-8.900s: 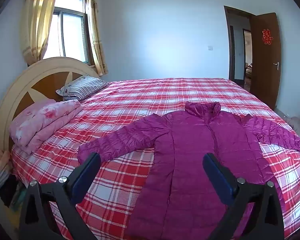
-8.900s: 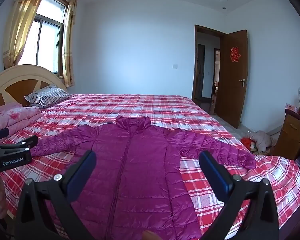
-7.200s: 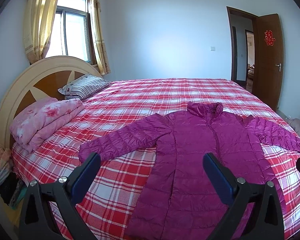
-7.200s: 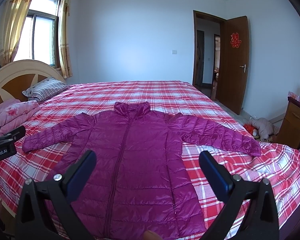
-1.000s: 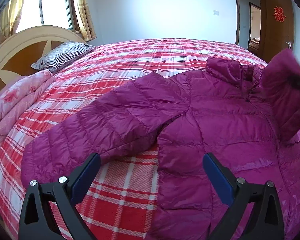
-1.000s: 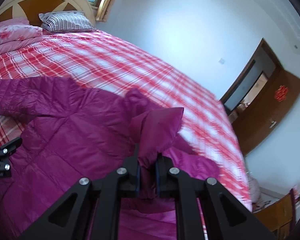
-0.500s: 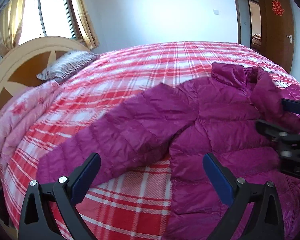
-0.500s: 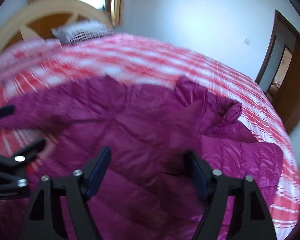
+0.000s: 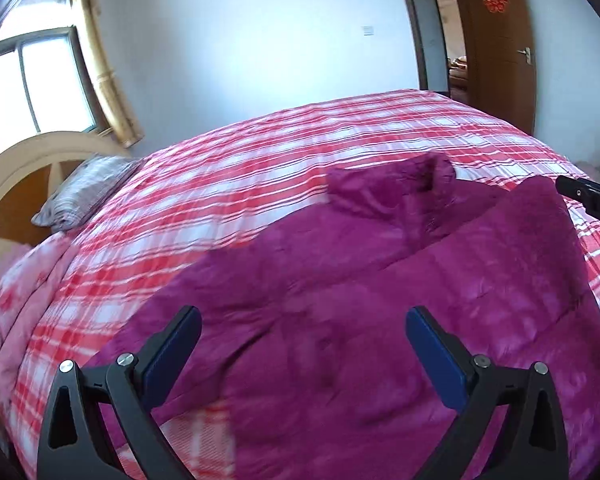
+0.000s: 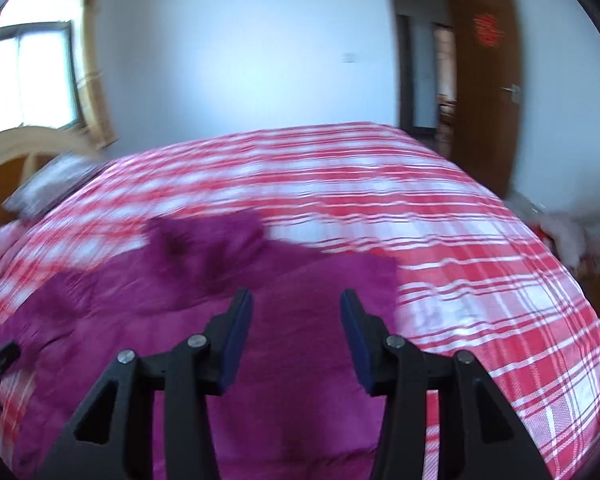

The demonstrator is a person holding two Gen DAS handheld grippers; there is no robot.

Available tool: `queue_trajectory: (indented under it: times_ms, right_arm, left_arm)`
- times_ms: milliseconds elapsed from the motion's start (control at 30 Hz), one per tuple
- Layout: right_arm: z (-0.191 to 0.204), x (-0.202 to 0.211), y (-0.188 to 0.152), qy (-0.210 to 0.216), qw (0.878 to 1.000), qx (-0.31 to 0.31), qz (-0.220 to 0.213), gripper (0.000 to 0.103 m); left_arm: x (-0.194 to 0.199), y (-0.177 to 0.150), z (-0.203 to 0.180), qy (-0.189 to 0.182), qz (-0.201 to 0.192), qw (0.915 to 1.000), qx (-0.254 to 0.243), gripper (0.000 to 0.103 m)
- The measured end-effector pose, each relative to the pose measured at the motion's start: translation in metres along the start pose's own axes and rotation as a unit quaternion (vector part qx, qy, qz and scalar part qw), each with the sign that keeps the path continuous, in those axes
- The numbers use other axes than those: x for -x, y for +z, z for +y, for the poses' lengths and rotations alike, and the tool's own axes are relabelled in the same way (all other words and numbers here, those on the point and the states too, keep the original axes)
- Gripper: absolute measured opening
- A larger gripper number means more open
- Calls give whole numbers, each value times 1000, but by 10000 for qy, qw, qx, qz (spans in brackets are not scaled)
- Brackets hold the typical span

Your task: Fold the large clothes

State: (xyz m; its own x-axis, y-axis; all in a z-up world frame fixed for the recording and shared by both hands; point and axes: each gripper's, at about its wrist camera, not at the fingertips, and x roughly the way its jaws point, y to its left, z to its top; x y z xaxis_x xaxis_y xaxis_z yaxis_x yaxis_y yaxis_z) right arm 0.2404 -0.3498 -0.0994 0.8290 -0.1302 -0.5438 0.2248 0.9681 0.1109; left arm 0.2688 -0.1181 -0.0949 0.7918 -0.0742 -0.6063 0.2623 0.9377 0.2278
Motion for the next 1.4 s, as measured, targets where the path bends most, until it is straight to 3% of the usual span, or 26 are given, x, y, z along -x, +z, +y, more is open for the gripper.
queue_trajectory:
  times_ms: [67, 233, 333, 533, 667, 733, 800, 867, 1033, 1200, 1400]
  right_arm:
    - [-14, -16, -1, 25, 9999, -161, 52, 51]
    - [-36, -63, -16, -49, 9977, -300, 612, 51]
    - [-52, -82, -29, -112, 9938, -496, 985, 48]
    - [-61, -91, -38, -91, 9901, -689, 1216, 49]
    - [-66, -78, -34, -74, 9901, -722, 1201, 48]
    - [-78, -58, -24, -194, 9901, -1104, 848, 53]
    - [-93, -28, -12, -336, 9861, -1613, 232, 56]
    - [-87, -17, 0, -308, 9865, -1608, 105, 56]
    - [-29, -44, 6, -94, 9968, -669, 419, 56]
    - [-30, -91, -25, -320, 9887, -877, 1175, 53]
    - [-35, -98, -37, -350, 9889, -802, 1202, 53]
  left_arm:
    - [-25, 4, -18, -108, 156, 9998, 56, 102]
    - [-82, -9, -49, 256, 503, 9983, -138, 102]
    - [-105, -16, -46, 36, 797, 9967, 127, 102]
    - [-116, -24, -28, -487, 971, 9916, 708, 102]
    - [-119, -26, -26, -507, 962, 9907, 821, 102]
    - [-117, -26, -28, -408, 902, 9917, 818, 102]
    - [-114, -27, -31, -341, 872, 9924, 804, 102]
    - [-111, -28, -31, -286, 855, 9927, 800, 102]
    - [-110, -29, -29, -246, 864, 9925, 824, 102]
    - [-112, -29, -29, -241, 890, 9924, 810, 102]
    - [-114, -29, -30, -215, 907, 9926, 778, 102]
